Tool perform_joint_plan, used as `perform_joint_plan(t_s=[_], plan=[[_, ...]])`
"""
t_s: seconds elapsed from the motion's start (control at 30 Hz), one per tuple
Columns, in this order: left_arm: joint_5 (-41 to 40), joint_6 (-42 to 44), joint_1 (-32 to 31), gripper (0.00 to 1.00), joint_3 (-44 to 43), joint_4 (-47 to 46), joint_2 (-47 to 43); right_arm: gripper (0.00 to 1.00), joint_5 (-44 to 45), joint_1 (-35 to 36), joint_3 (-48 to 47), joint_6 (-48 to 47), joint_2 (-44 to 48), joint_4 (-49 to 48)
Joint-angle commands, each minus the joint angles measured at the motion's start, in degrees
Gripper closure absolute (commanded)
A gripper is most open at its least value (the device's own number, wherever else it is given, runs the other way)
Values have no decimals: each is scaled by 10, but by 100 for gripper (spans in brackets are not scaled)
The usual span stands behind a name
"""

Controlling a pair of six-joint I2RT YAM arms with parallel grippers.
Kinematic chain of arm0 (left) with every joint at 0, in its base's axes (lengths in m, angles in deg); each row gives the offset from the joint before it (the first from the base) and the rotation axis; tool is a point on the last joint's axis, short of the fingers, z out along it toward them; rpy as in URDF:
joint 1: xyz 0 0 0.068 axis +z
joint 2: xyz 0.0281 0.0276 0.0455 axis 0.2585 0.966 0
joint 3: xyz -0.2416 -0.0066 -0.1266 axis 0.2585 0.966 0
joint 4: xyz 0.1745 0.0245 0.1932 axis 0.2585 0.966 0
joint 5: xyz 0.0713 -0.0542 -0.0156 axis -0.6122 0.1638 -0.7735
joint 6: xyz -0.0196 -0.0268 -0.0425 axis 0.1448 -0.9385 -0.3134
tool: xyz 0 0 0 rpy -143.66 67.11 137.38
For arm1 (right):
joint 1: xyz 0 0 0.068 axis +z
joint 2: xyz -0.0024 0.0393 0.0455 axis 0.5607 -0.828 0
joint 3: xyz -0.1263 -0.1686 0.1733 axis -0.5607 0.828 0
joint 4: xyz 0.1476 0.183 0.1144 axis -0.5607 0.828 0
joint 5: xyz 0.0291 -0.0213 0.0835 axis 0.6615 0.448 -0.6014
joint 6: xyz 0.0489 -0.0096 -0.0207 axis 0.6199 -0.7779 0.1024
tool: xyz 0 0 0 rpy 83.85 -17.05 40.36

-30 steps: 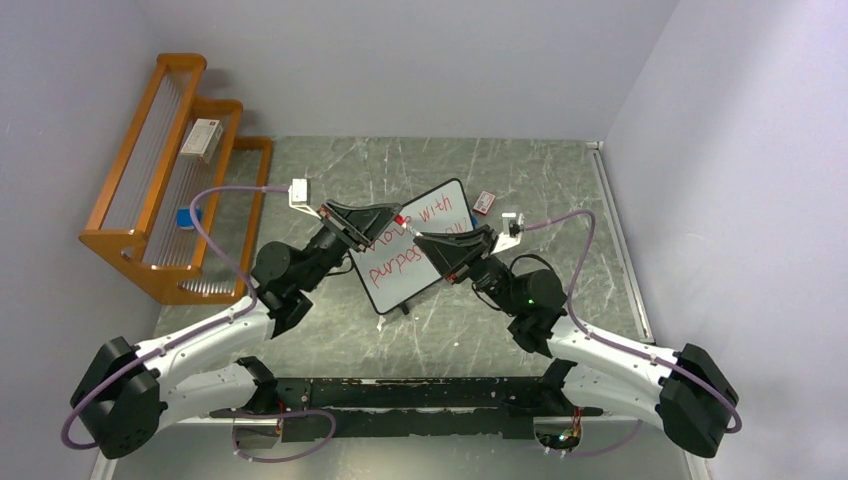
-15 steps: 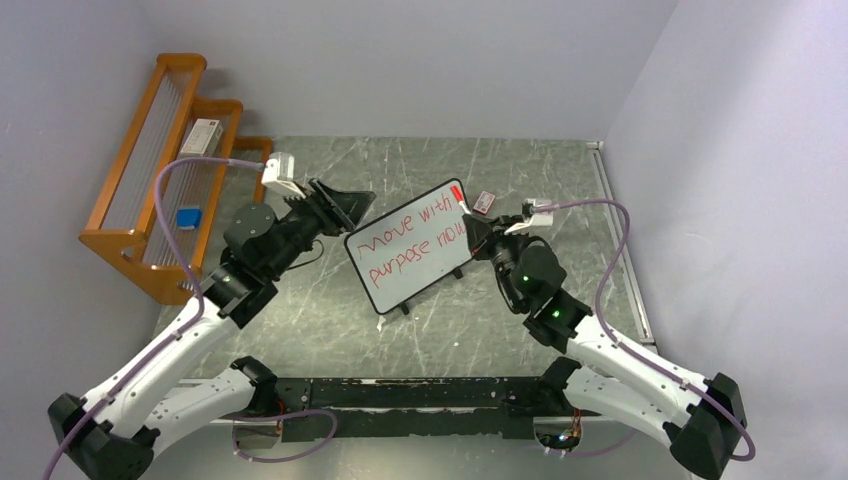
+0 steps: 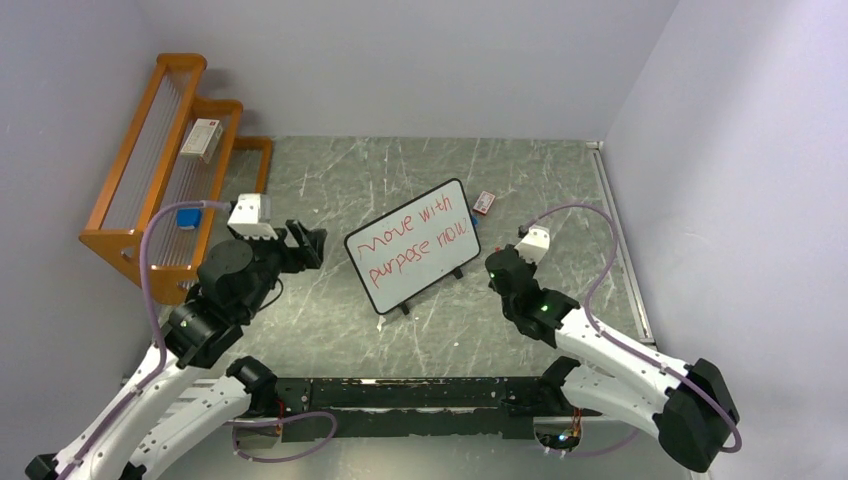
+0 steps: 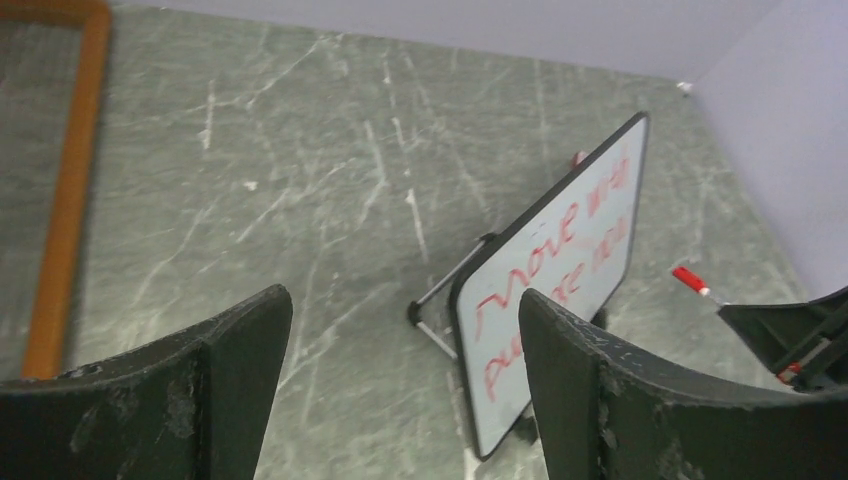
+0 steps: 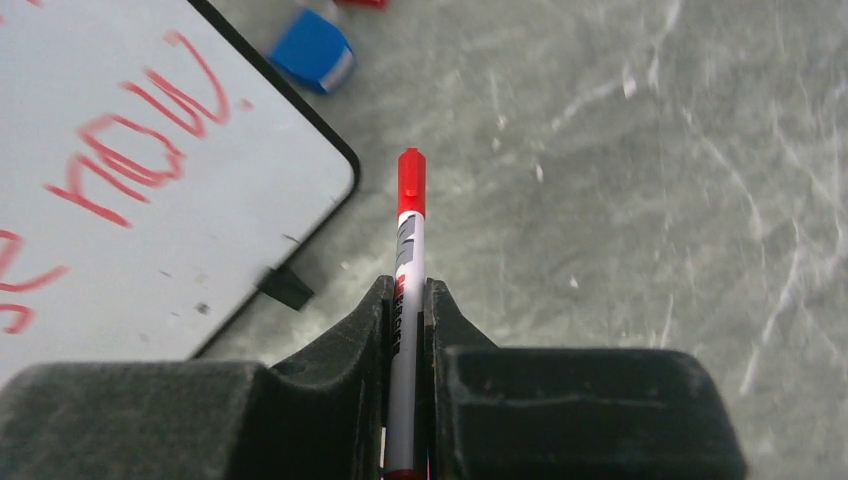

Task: Write a sentence on the whiteboard
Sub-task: Place the whiteboard marker at the center of the board.

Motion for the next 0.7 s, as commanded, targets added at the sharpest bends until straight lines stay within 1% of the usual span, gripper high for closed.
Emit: perform_joint_plan(t_s=[0.0,0.13,0.2,0.33,0.4,0.47,0.5,0.57,0.67], plan=[[-40,37,4,14,29,61,-40,97,1,-9,21,112,-16,72],[-44,40,4,13,31,84,-77,96,-7,-9,43,186,-24,110],[-47,41,4,13,32,94,-99,91,-9,-10,58,213,-19,115],[-47,37,4,12,38,106,-131,82,-28,-10,85,221,10,101],[-47,34,4,12,36,118,-142,75,-29,-9,91,229,28,113],[-45,30,4,11,32,130,-152,62,-34,-9,93,225,53,120],[-45,29,4,11,30,136,-157,53,-37,-10,92,224,62,127],[-46,28,4,11,24,150,-167,42,-36,-9,85,234,82,148],[-56,19,4,9,10,165,-188,32,-43,-10,64,229,112,178]])
